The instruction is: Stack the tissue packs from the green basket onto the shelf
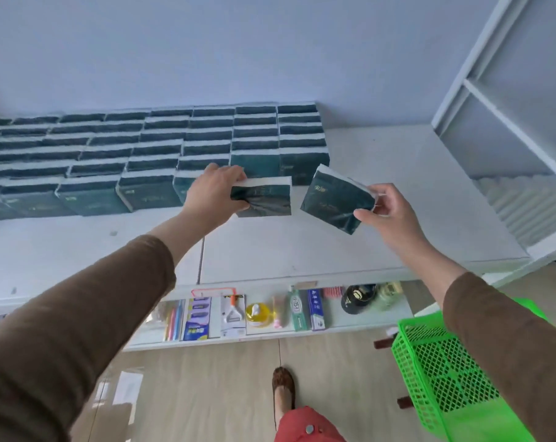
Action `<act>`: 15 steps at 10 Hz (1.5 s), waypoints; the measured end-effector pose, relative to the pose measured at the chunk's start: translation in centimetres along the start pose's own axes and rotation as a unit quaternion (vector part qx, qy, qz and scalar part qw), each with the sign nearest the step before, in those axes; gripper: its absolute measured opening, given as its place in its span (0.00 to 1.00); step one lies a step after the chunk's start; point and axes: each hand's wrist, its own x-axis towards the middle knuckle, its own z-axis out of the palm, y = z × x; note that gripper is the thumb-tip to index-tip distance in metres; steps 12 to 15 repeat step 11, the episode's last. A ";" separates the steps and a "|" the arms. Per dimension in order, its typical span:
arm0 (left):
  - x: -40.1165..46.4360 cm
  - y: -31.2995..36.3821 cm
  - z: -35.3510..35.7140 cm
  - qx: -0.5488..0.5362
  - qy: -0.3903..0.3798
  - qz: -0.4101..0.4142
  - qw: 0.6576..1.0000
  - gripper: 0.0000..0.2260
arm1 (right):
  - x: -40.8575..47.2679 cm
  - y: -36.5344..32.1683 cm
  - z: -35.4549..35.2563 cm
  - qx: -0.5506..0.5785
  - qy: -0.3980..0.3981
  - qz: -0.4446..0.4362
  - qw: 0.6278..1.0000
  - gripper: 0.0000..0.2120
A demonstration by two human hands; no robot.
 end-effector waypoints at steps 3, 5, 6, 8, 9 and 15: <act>6.1 -3.3 2.8 0.128 0.002 -0.016 0.992 0.22 | 7.5 0.5 1.8 -0.059 -0.076 -0.014 0.995 0.19; 7.2 -3.5 3.5 0.146 0.003 -0.015 0.989 0.21 | 10.9 1.1 4.6 -0.120 -0.101 -0.025 0.987 0.20; 7.2 -3.7 3.6 0.131 0.010 -0.013 0.991 0.23 | 12.1 1.1 5.8 -0.127 -0.077 -0.032 0.988 0.22; 7.1 -3.5 3.4 0.145 0.003 -0.011 0.989 0.22 | 12.2 0.8 8.0 -0.122 -0.022 -0.010 0.992 0.25; 6.7 -3.4 3.2 0.150 -0.002 -0.010 0.989 0.24 | 11.7 0.5 7.4 -0.136 -0.032 0.004 0.990 0.27; 5.1 -3.4 1.6 0.124 -0.012 0.010 0.992 0.28 | 9.6 -2.8 6.1 -0.258 -0.066 -0.091 0.960 0.26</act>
